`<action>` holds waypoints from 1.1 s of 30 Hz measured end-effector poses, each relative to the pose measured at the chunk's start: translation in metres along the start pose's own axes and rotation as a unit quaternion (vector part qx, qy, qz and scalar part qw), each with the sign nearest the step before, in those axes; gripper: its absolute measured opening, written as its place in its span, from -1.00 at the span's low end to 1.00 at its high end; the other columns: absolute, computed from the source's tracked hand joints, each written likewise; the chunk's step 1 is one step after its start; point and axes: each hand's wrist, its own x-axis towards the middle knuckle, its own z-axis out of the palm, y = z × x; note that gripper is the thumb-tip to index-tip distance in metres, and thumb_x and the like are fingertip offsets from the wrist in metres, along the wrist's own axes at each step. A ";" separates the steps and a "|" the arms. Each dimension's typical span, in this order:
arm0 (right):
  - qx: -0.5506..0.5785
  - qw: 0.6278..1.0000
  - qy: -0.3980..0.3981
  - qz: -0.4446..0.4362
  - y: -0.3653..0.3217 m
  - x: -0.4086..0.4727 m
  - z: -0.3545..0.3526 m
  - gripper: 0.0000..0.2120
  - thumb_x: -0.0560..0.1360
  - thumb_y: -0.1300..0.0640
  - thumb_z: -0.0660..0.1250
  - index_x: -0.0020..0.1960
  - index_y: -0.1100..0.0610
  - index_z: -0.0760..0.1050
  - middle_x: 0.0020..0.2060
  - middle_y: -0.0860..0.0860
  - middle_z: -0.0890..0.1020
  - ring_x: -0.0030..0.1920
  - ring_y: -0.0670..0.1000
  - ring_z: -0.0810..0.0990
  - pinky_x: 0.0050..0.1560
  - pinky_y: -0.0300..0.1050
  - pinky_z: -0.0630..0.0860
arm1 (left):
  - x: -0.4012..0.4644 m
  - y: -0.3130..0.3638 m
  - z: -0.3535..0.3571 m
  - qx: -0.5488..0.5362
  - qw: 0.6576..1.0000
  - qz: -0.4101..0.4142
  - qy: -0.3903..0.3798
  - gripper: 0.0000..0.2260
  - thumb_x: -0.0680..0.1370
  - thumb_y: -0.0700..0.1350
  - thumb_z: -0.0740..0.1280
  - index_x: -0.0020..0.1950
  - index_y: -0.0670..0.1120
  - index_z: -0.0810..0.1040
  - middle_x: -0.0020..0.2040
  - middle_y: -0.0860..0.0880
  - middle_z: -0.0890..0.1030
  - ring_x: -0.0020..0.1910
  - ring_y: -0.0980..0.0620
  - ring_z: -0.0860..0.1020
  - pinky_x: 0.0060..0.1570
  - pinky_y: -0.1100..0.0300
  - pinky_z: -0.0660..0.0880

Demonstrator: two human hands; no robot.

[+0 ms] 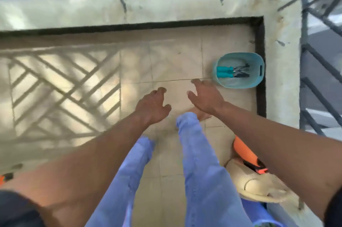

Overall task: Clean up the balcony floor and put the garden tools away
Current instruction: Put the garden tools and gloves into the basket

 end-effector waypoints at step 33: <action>-0.365 0.811 -0.211 -0.406 -0.627 -0.001 0.189 -0.61 0.66 -0.10 0.22 0.38 0.11 0.43 0.22 0.17 0.62 0.26 0.21 0.56 0.17 -0.03 0.45 | -0.233 -0.451 -0.092 -0.558 0.699 -0.364 0.261 -0.65 0.60 -0.01 0.31 0.39 0.03 0.47 0.29 0.00 0.62 0.27 -0.08 0.57 0.20 0.14 0.46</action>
